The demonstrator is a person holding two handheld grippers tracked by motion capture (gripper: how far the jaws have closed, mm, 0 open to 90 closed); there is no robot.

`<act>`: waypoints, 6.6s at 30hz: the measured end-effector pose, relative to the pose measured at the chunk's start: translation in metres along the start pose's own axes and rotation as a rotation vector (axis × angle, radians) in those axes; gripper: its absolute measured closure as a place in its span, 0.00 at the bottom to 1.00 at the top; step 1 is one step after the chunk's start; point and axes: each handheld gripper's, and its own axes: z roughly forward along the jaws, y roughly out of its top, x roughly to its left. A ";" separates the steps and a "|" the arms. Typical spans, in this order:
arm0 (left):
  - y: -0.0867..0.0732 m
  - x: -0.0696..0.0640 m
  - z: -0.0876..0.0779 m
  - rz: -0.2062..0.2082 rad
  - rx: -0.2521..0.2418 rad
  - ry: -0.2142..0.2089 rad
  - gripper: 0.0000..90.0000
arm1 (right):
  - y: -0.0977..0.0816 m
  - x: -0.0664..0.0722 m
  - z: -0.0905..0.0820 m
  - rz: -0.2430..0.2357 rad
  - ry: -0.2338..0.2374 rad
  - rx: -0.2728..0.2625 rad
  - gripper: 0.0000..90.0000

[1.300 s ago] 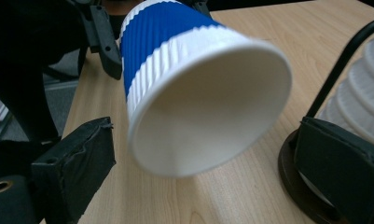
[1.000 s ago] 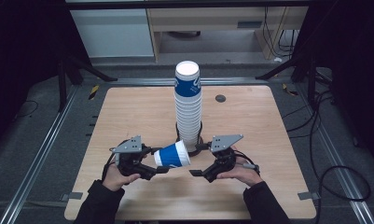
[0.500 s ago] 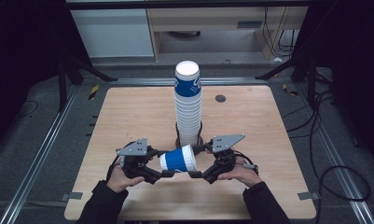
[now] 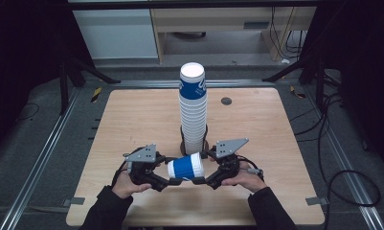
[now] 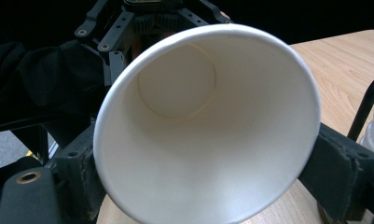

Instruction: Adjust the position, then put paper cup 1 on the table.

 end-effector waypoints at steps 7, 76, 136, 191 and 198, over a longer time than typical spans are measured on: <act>0.001 0.000 0.000 -0.008 -0.015 0.018 0.29 | 0.000 -0.002 -0.002 0.010 -0.003 -0.009 0.17; -0.011 0.008 0.013 0.038 0.236 0.185 0.30 | 0.010 -0.006 0.002 -0.020 -0.134 0.095 0.07; -0.006 -0.007 0.015 0.022 0.031 0.195 0.21 | 0.020 0.000 0.003 0.034 -0.096 -0.121 0.23; -0.039 0.047 -0.065 -0.256 0.083 0.648 0.19 | -0.022 -0.083 -0.137 0.316 -0.970 0.214 0.23; -0.040 0.048 -0.065 -0.253 0.087 0.646 0.19 | -0.031 -0.092 -0.140 0.356 -1.001 0.282 0.23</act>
